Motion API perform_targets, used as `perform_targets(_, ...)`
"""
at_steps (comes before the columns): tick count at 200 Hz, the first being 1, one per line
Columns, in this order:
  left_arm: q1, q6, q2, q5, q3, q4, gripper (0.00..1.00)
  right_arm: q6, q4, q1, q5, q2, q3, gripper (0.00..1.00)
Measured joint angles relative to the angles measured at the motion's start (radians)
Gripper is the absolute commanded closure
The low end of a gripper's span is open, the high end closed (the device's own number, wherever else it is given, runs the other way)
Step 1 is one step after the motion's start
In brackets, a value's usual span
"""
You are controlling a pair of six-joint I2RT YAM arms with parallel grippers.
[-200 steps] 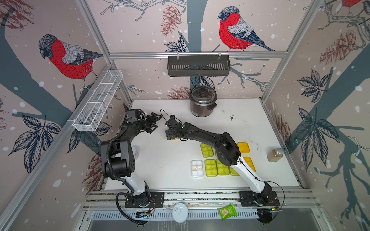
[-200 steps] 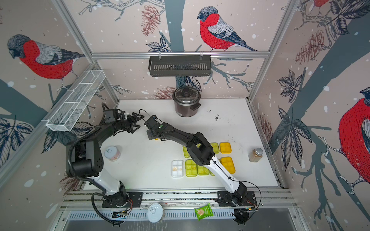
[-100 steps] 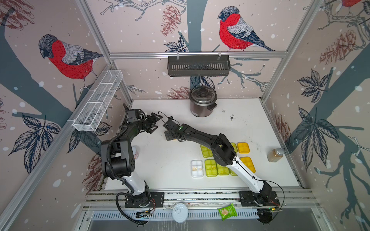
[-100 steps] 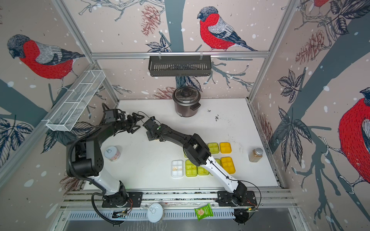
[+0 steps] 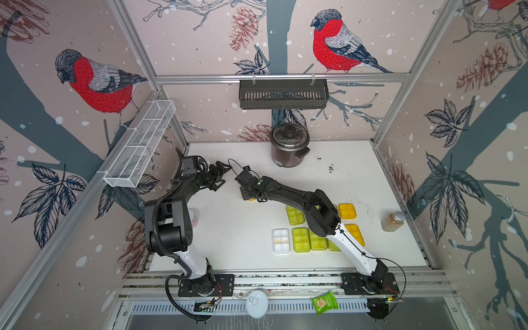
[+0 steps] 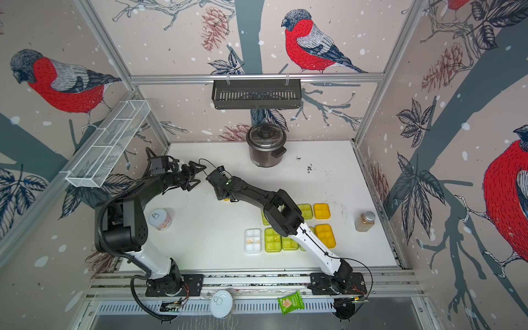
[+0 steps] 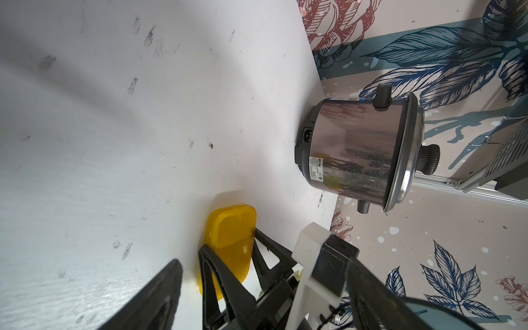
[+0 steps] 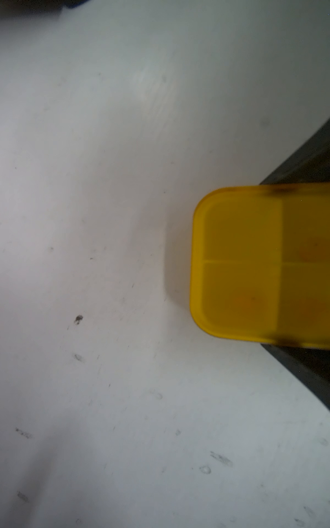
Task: Close pillboxes
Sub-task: Pick up the pillbox at the center of the board, then place the pillbox at the center of the board.
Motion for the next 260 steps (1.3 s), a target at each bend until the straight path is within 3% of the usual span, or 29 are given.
perform_targets(52,0.0,0.0,0.0,0.002,0.0,0.0,0.11,0.026,0.043,0.002,0.003,-0.128,-0.139,0.29)
perform_targets(108,-0.026,0.0,-0.005,0.001,0.002,-0.002,0.12,0.084,0.182,0.02,0.061,-0.483,-0.684,0.29)
perform_targets(137,-0.071,0.023,-0.012,-0.003,0.021,-0.008,0.12,0.134,0.232,0.043,0.066,-0.566,-0.853,0.29)
perform_targets(184,-0.1,0.052,-0.008,-0.019,0.031,-0.031,0.12,0.197,0.28,0.071,0.058,-0.574,-0.954,0.28)
perform_targets(260,-0.107,0.059,0.002,-0.029,0.032,-0.047,0.12,0.239,0.302,0.087,0.053,-0.542,-0.946,0.23)
